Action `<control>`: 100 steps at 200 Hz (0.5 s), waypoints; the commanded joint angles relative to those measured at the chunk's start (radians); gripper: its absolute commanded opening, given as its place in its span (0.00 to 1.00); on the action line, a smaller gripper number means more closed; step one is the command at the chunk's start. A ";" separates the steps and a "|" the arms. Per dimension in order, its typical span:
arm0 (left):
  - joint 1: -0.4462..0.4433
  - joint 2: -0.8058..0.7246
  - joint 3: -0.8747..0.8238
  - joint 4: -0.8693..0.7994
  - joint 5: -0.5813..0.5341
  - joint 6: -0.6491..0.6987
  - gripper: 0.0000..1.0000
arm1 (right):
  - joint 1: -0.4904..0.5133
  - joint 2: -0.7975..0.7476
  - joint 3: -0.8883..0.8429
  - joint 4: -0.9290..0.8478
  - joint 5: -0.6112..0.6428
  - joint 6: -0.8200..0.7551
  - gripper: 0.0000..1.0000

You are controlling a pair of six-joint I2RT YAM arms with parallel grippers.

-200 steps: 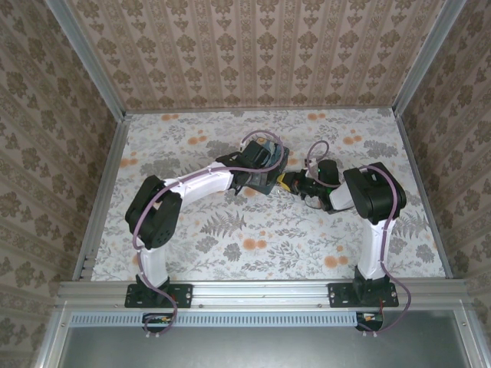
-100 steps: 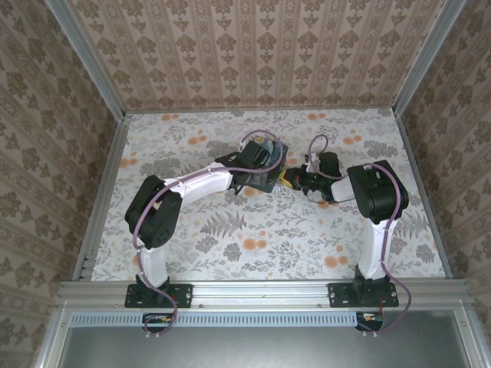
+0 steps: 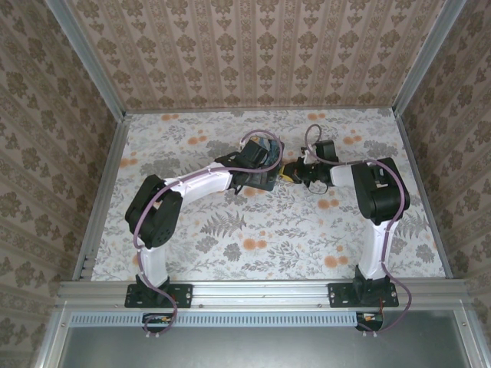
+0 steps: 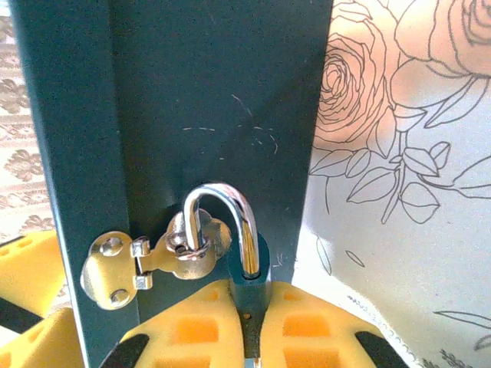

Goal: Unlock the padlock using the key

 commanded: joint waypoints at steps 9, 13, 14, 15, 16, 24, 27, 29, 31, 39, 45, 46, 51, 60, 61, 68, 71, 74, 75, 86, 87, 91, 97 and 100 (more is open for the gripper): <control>0.000 0.099 -0.074 -0.268 0.034 0.061 0.93 | -0.029 -0.037 0.058 -0.205 0.102 -0.151 0.00; 0.000 0.098 -0.074 -0.270 0.034 0.063 0.93 | -0.028 -0.034 0.063 -0.216 0.104 -0.156 0.00; 0.001 0.100 -0.074 -0.270 0.034 0.062 0.93 | -0.028 -0.034 0.065 -0.218 0.105 -0.157 0.00; 0.001 0.100 -0.074 -0.270 0.034 0.062 0.93 | -0.028 -0.034 0.065 -0.219 0.105 -0.159 0.00; 0.002 0.100 -0.074 -0.270 0.034 0.063 0.93 | -0.029 -0.032 0.066 -0.220 0.105 -0.160 0.00; 0.002 0.102 -0.074 -0.270 0.035 0.064 0.93 | -0.028 -0.028 0.073 -0.224 0.104 -0.162 0.00; 0.003 0.102 -0.073 -0.270 0.037 0.065 0.93 | -0.028 -0.024 0.078 -0.228 0.104 -0.164 0.00; 0.002 0.102 -0.074 -0.271 0.036 0.065 0.93 | -0.027 -0.023 0.082 -0.232 0.104 -0.165 0.00; 0.002 0.103 -0.073 -0.271 0.036 0.065 0.93 | -0.026 -0.020 0.086 -0.237 0.104 -0.167 0.00; 0.002 0.104 -0.074 -0.272 0.038 0.065 0.93 | -0.029 -0.014 0.100 -0.249 0.104 -0.171 0.00; 0.003 0.105 -0.075 -0.272 0.039 0.065 0.93 | -0.027 -0.009 0.107 -0.248 0.104 -0.169 0.00; 0.002 0.105 -0.075 -0.271 0.039 0.065 0.93 | -0.027 -0.008 0.109 -0.246 0.103 -0.168 0.00; 0.002 0.107 -0.075 -0.271 0.041 0.066 0.93 | -0.028 -0.005 0.115 -0.242 0.099 -0.163 0.00; 0.002 0.108 -0.077 -0.272 0.045 0.066 0.92 | -0.029 0.004 0.124 -0.220 0.086 -0.141 0.00; 0.002 0.109 -0.077 -0.272 0.044 0.067 0.92 | -0.029 0.004 0.124 -0.216 0.084 -0.139 0.00; 0.003 0.111 -0.077 -0.271 0.046 0.067 0.92 | -0.029 0.010 0.126 -0.182 0.071 -0.108 0.00; 0.002 0.111 -0.078 -0.271 0.045 0.067 0.92 | -0.029 0.012 0.127 -0.163 0.062 -0.092 0.00; 0.002 0.112 -0.078 -0.271 0.046 0.067 0.92 | -0.029 0.017 0.127 -0.142 0.052 -0.072 0.00; 0.002 0.113 -0.078 -0.271 0.046 0.068 0.92 | -0.029 0.018 0.127 -0.135 0.047 -0.063 0.00; 0.001 0.115 -0.080 -0.270 0.049 0.067 0.92 | -0.030 0.032 0.127 -0.040 0.014 0.019 0.00; 0.001 0.115 -0.080 -0.270 0.049 0.068 0.92 | -0.030 0.033 0.127 -0.032 0.011 0.026 0.00; 0.002 0.116 -0.080 -0.269 0.049 0.069 0.92 | -0.030 0.037 0.128 -0.006 0.006 0.054 0.00; 0.002 0.119 -0.080 -0.270 0.052 0.068 0.92 | -0.032 0.044 0.132 0.028 0.003 0.095 0.00; 0.003 0.119 -0.080 -0.270 0.052 0.068 0.92 | -0.033 0.047 0.132 0.046 0.002 0.115 0.00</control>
